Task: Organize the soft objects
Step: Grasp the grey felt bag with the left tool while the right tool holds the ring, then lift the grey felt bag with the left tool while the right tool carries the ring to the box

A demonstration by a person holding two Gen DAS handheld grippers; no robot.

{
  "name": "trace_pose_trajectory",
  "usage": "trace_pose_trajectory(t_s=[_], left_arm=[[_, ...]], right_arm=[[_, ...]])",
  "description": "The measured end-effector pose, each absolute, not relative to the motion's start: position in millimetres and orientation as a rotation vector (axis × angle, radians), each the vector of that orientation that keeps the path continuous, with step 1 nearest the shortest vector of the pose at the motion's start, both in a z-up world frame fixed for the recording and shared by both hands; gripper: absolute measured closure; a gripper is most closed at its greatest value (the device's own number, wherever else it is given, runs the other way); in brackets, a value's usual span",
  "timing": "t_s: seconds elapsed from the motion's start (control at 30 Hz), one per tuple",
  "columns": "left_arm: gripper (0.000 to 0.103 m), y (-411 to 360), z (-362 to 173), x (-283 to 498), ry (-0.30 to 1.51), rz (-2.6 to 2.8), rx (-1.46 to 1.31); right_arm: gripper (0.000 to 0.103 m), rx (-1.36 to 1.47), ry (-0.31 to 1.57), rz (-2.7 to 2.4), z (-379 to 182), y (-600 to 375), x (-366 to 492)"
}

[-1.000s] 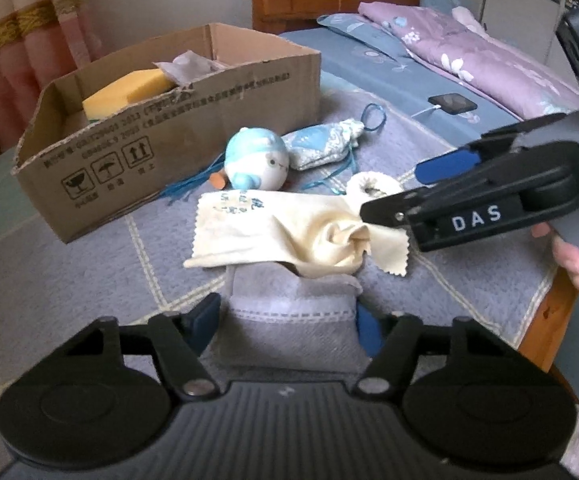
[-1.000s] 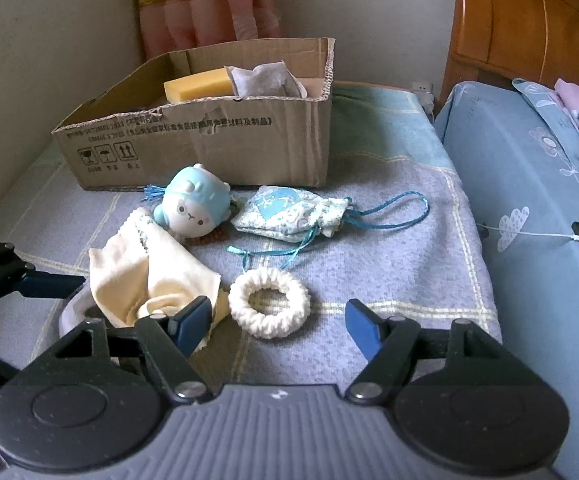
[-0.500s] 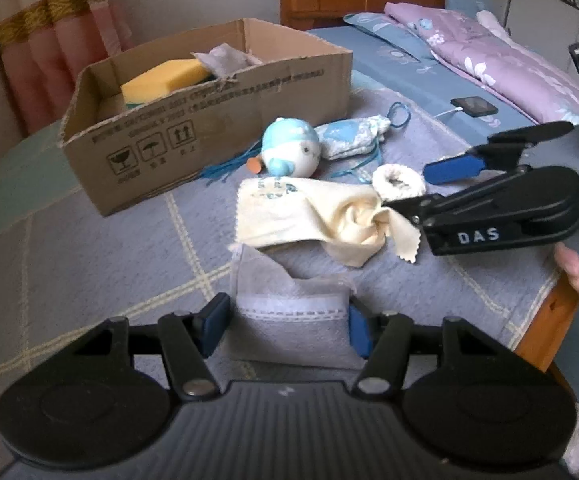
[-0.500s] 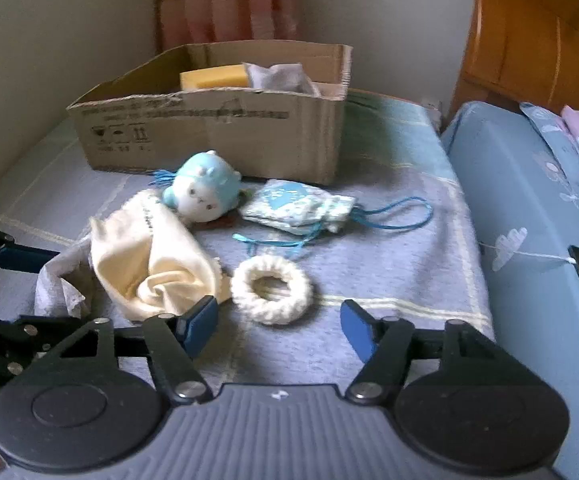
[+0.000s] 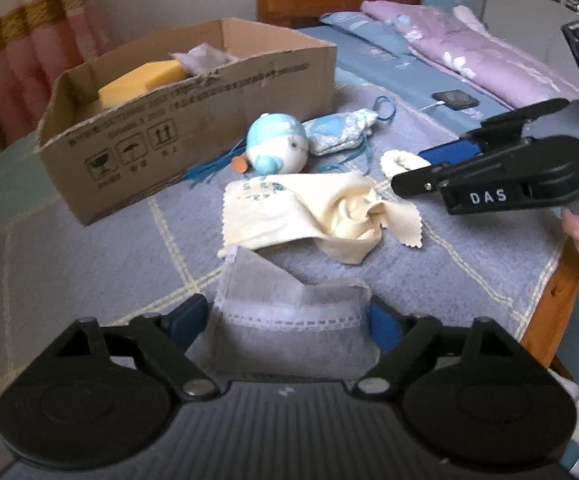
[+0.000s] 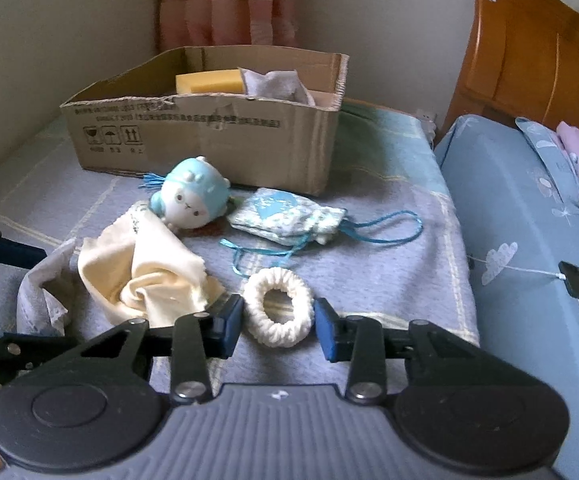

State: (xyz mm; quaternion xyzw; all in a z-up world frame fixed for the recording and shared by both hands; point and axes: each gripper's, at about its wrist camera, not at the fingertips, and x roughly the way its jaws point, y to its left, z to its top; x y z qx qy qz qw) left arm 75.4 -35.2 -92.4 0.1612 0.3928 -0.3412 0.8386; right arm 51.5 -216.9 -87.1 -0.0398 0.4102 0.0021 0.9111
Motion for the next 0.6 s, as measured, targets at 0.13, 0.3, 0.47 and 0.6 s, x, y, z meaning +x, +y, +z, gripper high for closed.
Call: trace_pose_trajectory(t_s=[0.13, 0.3, 0.47, 0.6], left_arm=[[0.018, -31, -93, 77, 0.818, -0.773, 0.363], [0.036, -31, -90, 74, 0.814, -0.783, 0.377], [0.051, -31, -83, 70, 0.824, -0.747, 0.371], [0.052, -28, -72, 67, 0.816, -0.717, 0.354]], right_arm=[[0.059, -0.08, 0.848, -0.001, -88, -218, 51], [0.059, -0.083, 0.848, 0.007, -88, -216, 50], [0.059, -0.078, 0.841, 0.005, -84, -217, 48], [0.059, -0.086, 0.829, 0.001, -78, -218, 44]])
